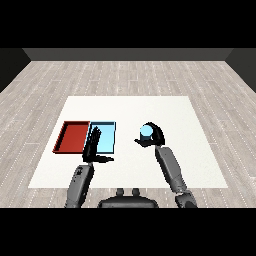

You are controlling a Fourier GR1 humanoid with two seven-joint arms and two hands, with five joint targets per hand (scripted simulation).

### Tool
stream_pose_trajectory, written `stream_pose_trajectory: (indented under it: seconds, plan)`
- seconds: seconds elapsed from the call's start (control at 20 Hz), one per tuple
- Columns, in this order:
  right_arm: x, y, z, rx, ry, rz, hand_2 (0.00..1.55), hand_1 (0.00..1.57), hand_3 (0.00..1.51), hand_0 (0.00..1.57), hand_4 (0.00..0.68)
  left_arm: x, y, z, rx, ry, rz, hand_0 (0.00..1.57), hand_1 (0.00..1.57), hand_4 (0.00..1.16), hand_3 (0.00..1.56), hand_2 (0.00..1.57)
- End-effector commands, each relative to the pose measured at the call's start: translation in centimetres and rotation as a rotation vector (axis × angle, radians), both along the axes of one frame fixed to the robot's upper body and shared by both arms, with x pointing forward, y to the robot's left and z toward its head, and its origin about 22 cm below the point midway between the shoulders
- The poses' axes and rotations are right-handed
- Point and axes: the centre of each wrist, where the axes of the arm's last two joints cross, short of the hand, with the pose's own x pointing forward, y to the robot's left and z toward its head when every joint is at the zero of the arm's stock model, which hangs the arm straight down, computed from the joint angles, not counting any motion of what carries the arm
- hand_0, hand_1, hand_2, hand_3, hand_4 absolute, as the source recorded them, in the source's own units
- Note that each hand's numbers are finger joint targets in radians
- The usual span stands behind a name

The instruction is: Pick the blue can and put it in the blue box

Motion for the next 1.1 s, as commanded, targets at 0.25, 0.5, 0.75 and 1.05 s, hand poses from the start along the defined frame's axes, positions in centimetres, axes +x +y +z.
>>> stream_pose_trajectory:
  seconds: [0.25,0.5,0.75,1.05]
  plan:
    - [-0.7,4.5,2.3,0.009,-0.038,0.02,1.45,1.43,1.42,1.43,0.66,2.2,-1.2,0.0,0.018,0.038,-0.031,0.0,0.0,0.0,0.0,0.0]
    - [0.4,4.4,-0.9,0.007,-0.057,0.026,1.43,1.43,1.41,1.43,0.654,1.6,-5.2,0.2,0.012,0.054,-0.077,0.0,0.0,0.0,0.0,0.0]
    - [-1.0,6.3,3.2,0.014,-0.051,0.038,1.44,1.42,1.41,1.42,0.661,3.8,-5.5,0.2,0.041,0.044,-0.057,0.0,0.0,0.0,0.0,0.0]
    - [-0.1,5.4,1.7,-0.005,-0.072,0.069,1.45,1.41,1.42,1.41,0.663,3.6,-6.8,0.6,0.029,0.116,-0.087,0.0,0.0,0.0,0.0,0.0]
